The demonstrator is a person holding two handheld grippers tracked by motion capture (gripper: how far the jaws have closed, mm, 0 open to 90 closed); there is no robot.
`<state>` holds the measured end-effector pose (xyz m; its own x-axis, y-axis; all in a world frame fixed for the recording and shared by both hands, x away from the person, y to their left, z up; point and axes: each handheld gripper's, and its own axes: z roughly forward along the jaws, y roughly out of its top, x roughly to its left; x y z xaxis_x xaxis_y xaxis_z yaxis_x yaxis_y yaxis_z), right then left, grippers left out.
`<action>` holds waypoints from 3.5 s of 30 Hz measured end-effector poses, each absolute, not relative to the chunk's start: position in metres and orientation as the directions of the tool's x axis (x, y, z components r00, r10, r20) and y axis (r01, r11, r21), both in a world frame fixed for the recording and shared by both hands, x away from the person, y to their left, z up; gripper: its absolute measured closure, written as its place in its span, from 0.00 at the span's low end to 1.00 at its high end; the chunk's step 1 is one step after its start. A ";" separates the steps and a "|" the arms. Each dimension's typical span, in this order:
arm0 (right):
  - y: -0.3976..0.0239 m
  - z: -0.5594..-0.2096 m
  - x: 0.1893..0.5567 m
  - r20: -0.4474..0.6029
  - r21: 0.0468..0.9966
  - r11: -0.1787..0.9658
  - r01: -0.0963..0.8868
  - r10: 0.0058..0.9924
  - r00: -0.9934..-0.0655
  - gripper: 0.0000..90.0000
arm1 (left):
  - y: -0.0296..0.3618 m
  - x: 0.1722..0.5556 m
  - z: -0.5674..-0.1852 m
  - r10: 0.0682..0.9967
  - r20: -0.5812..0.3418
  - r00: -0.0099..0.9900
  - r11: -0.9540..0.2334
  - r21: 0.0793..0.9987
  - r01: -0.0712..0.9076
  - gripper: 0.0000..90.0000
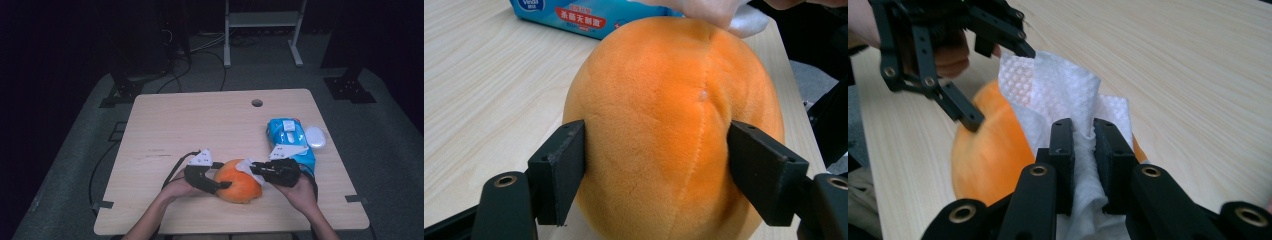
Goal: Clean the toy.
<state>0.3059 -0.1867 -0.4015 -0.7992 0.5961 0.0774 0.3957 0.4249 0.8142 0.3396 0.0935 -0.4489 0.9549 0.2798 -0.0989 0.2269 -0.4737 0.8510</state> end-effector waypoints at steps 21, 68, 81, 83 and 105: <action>-0.179 -0.404 0.313 0.105 0.808 0.430 0.404 0.570 -0.815 0.87 | 0.080 0.333 -0.437 0.252 -0.127 0.959 -0.449 0.863 0.232 0.15; -0.180 -0.400 0.321 0.091 0.769 0.463 0.441 0.603 -0.792 0.87 | 0.073 0.327 -0.427 0.291 -0.094 0.952 -0.458 0.860 0.225 0.18; -0.164 -0.395 0.327 0.101 0.775 0.468 0.425 0.573 -0.813 0.87 | 0.072 0.327 -0.441 0.319 -0.128 0.939 -0.469 0.840 0.274 0.30; -0.175 -0.395 0.324 0.114 0.777 0.449 0.441 0.589 -0.800 0.87 | 0.072 0.328 -0.441 0.317 -0.133 0.939 -0.465 0.841 0.276 0.30; -0.191 -0.407 0.272 0.122 0.808 0.449 0.382 0.506 -0.854 0.87 | 0.068 0.333 -0.450 0.182 -0.373 0.910 -0.469 0.780 0.413 0.02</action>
